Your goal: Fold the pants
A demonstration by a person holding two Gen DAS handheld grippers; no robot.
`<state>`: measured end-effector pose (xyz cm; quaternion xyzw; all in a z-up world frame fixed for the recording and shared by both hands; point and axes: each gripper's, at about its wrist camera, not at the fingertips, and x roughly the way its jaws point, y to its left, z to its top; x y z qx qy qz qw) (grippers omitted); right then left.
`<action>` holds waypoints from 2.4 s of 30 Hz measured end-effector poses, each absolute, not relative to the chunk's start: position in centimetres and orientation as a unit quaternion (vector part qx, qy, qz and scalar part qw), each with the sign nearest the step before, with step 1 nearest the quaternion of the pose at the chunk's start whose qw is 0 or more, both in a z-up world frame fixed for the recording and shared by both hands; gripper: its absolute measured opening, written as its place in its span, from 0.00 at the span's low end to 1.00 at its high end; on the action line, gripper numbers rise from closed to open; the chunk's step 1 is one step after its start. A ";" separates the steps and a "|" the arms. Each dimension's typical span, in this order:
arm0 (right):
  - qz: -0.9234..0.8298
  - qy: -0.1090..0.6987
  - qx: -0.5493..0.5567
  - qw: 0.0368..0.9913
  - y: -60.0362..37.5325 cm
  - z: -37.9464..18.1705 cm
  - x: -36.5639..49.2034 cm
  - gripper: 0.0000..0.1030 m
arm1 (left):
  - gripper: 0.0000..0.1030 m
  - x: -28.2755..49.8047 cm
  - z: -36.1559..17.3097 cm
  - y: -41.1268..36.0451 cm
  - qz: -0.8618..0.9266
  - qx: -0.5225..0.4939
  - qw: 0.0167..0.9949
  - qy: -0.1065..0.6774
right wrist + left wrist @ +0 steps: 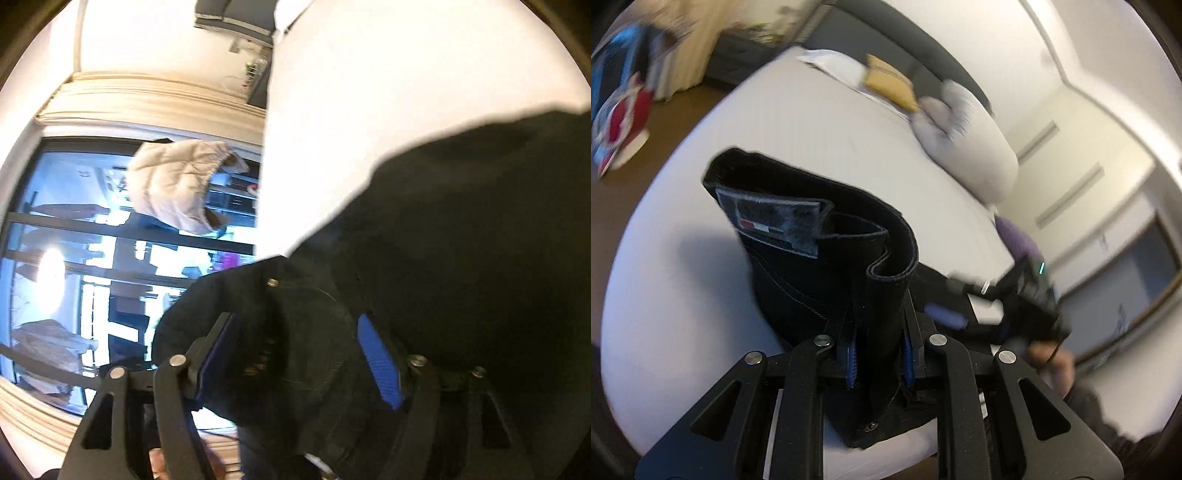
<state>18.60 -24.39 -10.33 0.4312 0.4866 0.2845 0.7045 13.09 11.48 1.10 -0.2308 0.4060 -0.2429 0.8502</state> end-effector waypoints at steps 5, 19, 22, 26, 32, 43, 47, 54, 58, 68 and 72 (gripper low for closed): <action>0.326 0.468 0.399 0.718 -25.5 -6.1 18.9 0.93 | 0.16 12.7 1.1 3.5 -0.293 -0.136 0.851 0.415; 0.279 0.567 0.330 0.702 -23.7 -9.5 19.5 0.60 | 0.16 10.3 -1.3 -6.9 -0.332 -0.004 0.842 0.424; 0.286 0.562 0.338 0.699 -24.3 -10.3 19.2 0.26 | 0.16 9.9 -2.0 -7.8 -0.337 0.004 0.838 0.430; 0.280 0.546 0.315 0.724 -24.7 -9.7 18.3 0.18 | 0.16 12.2 -2.8 -8.7 -0.346 0.014 0.832 0.434; 0.253 0.526 0.332 0.741 -27.8 -10.0 16.8 0.17 | 0.16 14.7 -3.7 -13.0 -0.372 0.032 0.817 0.440; 0.195 0.513 0.364 0.753 -36.0 -10.8 15.0 0.16 | 0.15 17.5 -5.1 -22.1 -0.429 0.071 0.783 0.444; 0.187 0.515 0.356 0.757 -37.6 -10.5 15.1 0.16 | 0.15 19.4 -5.2 -24.5 -0.436 0.074 0.778 0.446; 0.172 0.522 0.361 0.753 -39.4 -11.9 15.1 0.16 | 0.15 20.1 -6.8 -26.1 -0.441 0.082 0.769 0.456; 0.166 0.524 0.374 0.747 -39.4 -13.2 14.9 0.16 | 0.15 20.0 -8.4 -25.8 -0.441 0.086 0.764 0.463; 0.156 0.501 0.404 0.750 -40.1 -14.1 13.4 0.16 | 0.19 20.6 -7.7 -25.3 -0.452 0.075 0.751 0.476; 0.145 0.491 0.425 0.746 -40.8 -14.2 12.9 0.21 | 0.19 20.8 -5.2 -22.7 -0.450 0.056 0.751 0.479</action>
